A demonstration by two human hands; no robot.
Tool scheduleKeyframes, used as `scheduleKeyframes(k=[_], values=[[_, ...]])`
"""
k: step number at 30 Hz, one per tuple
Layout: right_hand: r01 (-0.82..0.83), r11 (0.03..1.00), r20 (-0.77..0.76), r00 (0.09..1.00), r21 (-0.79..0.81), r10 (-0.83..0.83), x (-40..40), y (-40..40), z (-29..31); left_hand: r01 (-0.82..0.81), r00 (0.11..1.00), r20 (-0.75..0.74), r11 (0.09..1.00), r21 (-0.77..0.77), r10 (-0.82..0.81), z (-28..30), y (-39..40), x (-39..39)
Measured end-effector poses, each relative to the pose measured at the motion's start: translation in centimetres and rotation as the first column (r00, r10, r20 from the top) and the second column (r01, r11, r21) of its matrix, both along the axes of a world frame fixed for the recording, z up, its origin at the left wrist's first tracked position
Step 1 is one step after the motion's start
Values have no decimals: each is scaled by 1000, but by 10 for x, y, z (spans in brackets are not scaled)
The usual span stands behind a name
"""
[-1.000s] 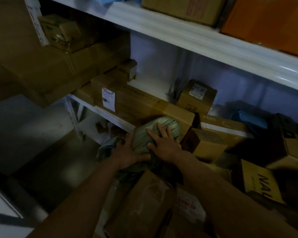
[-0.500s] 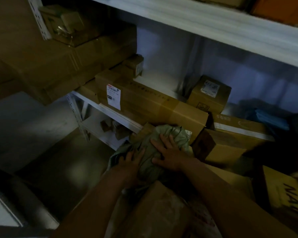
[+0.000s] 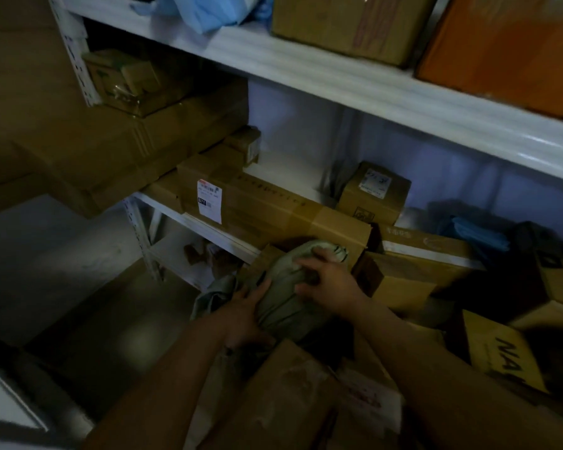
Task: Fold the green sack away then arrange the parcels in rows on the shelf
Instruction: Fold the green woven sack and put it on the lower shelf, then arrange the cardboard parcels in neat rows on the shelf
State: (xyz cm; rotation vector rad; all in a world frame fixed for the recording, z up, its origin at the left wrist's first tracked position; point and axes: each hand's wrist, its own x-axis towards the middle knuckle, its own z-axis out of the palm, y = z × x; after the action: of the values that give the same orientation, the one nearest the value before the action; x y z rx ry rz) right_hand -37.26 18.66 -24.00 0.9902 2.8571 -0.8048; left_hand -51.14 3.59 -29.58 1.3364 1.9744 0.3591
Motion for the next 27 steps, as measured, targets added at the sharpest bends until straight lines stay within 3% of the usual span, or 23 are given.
scheduleKeyframes(k=[4, 9, 19, 24, 27], values=[[73, 992, -48, 996, 106, -69, 11, -2, 31, -38, 993, 107, 998, -52, 44, 40, 5, 1], [90, 991, -4, 996, 101, -90, 35, -9, 60, -74, 996, 32, 991, -112, 78, 77, 0, 15], [107, 991, 15, 994, 81, -108, 108, -35, 119, -141, 989, 60, 978, 152, 134, 148, 0, 95], [128, 985, 3, 992, 118, -130, 162, -44, 144, -118, 987, -78, 966, 230, 139, 187, 9, 167], [173, 980, -49, 984, 103, -169, 202, -47, 154, -153, 981, -74, 944, 291, 181, 196, 15, 207]])
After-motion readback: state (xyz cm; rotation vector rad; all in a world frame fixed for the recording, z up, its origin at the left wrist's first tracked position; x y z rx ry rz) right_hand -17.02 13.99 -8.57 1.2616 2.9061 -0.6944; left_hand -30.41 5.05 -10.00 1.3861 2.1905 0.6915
